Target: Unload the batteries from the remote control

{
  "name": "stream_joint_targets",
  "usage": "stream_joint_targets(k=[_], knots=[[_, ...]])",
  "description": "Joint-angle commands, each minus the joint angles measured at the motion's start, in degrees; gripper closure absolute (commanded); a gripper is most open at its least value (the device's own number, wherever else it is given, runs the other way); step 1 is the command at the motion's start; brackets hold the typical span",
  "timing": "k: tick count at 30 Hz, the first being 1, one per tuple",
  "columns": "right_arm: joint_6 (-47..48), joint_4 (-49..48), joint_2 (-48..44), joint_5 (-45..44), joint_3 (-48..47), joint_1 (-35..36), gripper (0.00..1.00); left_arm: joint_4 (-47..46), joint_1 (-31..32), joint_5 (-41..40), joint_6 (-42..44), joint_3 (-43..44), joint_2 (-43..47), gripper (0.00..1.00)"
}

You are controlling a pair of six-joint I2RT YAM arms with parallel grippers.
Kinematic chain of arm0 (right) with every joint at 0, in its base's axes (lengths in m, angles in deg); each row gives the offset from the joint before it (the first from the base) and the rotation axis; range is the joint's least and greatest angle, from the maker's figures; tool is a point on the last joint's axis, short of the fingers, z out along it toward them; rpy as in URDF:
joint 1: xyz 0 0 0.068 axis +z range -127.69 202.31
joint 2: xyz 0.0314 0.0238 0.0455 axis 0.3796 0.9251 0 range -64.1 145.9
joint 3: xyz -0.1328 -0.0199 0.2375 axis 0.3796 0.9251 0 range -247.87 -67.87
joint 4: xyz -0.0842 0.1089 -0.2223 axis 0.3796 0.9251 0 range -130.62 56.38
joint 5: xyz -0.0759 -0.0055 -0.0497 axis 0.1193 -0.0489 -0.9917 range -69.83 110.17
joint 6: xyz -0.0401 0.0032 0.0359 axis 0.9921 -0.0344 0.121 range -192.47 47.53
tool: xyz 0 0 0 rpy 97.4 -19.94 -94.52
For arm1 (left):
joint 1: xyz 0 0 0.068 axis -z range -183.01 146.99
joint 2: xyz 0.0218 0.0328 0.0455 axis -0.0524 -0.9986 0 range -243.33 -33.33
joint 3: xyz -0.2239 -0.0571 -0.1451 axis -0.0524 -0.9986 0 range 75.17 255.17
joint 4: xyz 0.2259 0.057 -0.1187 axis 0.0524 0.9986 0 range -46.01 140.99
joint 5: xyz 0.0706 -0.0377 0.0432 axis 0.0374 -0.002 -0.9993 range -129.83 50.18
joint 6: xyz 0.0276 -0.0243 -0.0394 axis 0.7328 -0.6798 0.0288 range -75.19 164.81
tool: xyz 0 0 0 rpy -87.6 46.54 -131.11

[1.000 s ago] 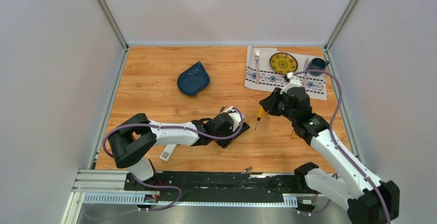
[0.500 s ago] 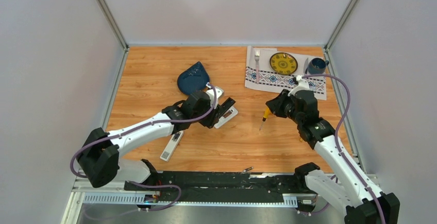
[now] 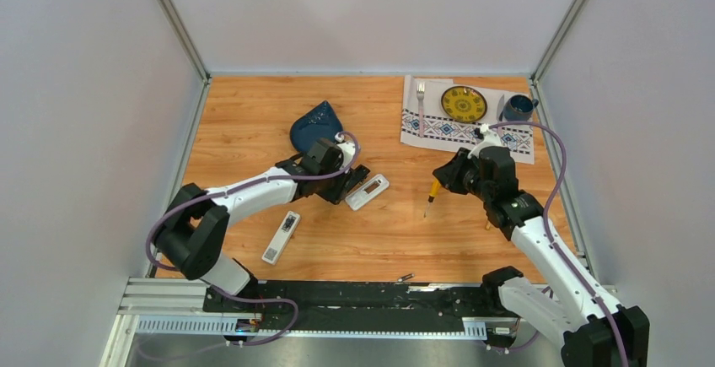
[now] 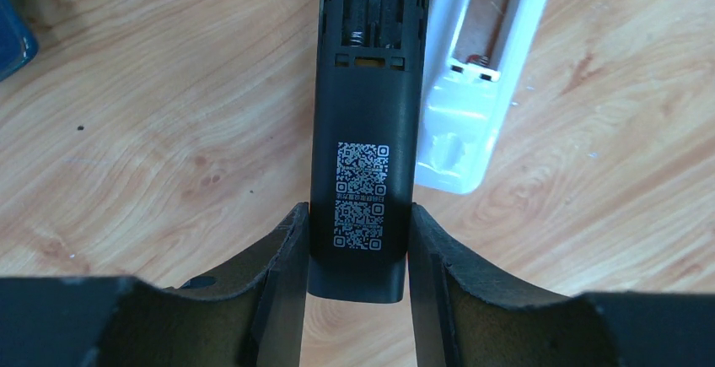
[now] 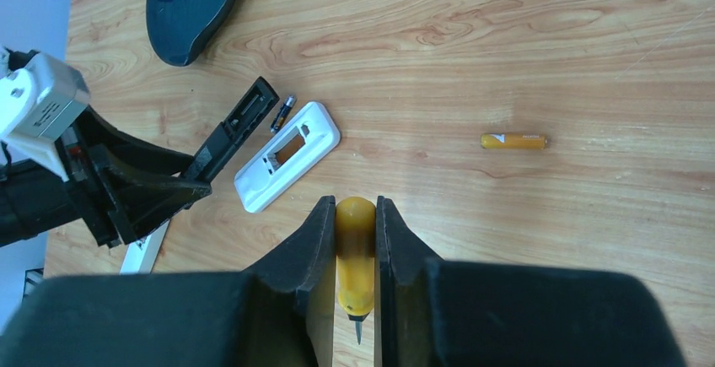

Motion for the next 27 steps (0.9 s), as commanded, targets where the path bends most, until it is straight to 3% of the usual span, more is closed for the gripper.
stream_joint_targets(k=[1,10,11,12,15,18,27], knots=[[0.8,-2.2,0.4,1.4,0.6,-0.8,1.0,-0.5,-1.8,1.8,2.6,4.8,-4.3,1.0],[1.2,-2.9,2.0,2.7,1.1,-2.0,1.0,1.6,-2.7,0.7,4.6,9.8,-11.6,0.99],[1.3,-3.1,2.4,3.1,1.1,-2.0,1.0,1.7,-2.7,0.8,4.7,10.1,-11.8,0.96],[1.2,-3.2,2.5,3.1,1.1,-2.2,1.0,1.8,-2.7,0.7,4.7,10.1,-12.0,0.8],[1.3,-3.4,2.8,3.3,1.0,-2.4,1.0,1.8,-2.6,0.7,4.9,10.1,-11.9,0.47],[1.7,-3.6,2.8,3.5,1.0,-2.5,1.0,1.7,-2.6,0.1,4.8,9.9,-10.8,0.4],[1.4,-3.6,2.4,4.1,1.3,-2.7,1.0,3.7,-2.8,-0.9,3.9,9.6,-2.6,0.35]])
